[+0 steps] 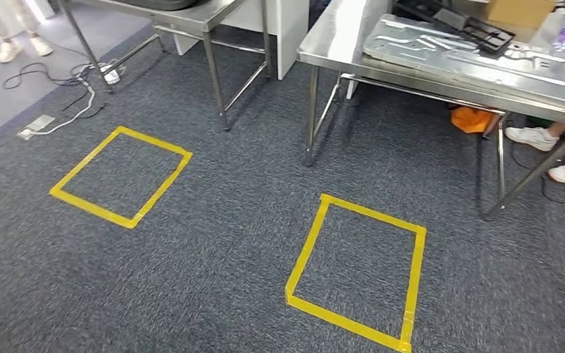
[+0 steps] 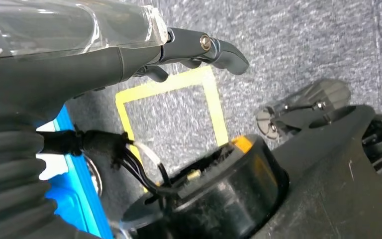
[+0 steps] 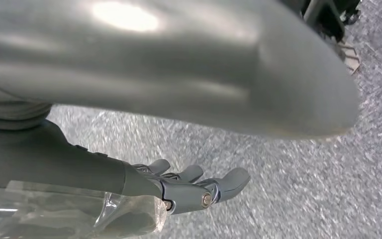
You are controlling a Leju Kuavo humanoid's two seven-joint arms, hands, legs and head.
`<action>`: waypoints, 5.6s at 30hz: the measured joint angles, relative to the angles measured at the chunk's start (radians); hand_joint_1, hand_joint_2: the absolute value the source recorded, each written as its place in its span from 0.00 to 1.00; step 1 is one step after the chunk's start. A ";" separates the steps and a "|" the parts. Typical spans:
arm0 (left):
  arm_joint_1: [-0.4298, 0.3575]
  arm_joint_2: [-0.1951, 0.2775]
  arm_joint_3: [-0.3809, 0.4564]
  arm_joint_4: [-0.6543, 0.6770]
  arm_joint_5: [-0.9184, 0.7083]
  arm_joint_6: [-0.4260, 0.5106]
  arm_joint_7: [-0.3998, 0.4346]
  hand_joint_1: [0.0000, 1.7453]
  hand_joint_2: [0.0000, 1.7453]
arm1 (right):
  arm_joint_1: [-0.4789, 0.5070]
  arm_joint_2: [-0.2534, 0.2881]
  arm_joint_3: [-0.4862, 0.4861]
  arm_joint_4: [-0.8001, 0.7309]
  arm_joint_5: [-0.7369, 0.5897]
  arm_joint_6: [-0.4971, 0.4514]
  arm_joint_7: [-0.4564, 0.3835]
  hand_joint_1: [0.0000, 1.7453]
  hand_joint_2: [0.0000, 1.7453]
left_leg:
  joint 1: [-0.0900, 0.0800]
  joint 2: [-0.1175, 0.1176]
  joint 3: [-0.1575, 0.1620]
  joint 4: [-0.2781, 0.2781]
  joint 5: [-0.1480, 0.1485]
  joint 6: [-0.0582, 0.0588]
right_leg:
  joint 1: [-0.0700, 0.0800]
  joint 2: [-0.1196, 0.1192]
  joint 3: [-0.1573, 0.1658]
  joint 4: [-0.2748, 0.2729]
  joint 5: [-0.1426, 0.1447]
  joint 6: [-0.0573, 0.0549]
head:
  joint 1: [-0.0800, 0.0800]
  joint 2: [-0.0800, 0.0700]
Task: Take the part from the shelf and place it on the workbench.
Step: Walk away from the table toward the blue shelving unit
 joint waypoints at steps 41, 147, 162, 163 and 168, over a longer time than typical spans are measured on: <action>0.004 -0.009 -0.007 0.001 0.007 -0.007 0.004 0.00 0.00 | 0.001 -0.003 0.000 0.000 -0.007 0.000 -0.001 0.00 0.00 | 0.009 0.098 -0.132 0.287 -0.127 -0.040 | -0.003 -0.137 -0.029 0.016 0.004 -0.026 | -0.013 0.000; 0.009 0.078 0.071 0.008 0.186 0.055 -0.022 0.00 0.00 | -0.001 -0.130 -0.013 0.000 -0.049 0.001 -0.036 0.00 0.00 | 0.000 0.059 -0.019 0.008 0.004 0.011 | -0.002 -0.097 -0.135 0.314 -0.154 0.009 | -0.015 0.000; 0.013 0.071 0.070 0.008 0.183 0.052 -0.022 0.00 0.00 | 0.000 -0.129 -0.014 0.000 -0.048 0.000 -0.038 0.00 0.00 | 0.013 0.094 -0.197 0.349 -0.128 -0.045 | -0.006 -0.129 -0.019 0.047 -0.025 -0.027 | -0.026 0.000; 0.015 0.070 0.070 0.008 0.183 0.052 -0.022 0.00 0.00 | -0.001 -0.128 -0.014 0.000 -0.048 0.000 -0.038 0.00 0.00 | 0.012 0.097 -0.189 0.331 -0.111 -0.041 | -0.004 -0.142 -0.017 0.047 -0.027 -0.027 | -0.026 0.000; 0.011 0.069 0.070 0.008 0.183 0.052 -0.023 0.00 0.00 | -0.004 -0.126 -0.014 0.000 -0.048 0.000 -0.039 0.00 0.00 | -0.021 0.175 -0.049 0.050 -0.007 -0.004 | 0.003 -0.195 -0.001 0.045 -0.041 -0.017 | -0.025 0.000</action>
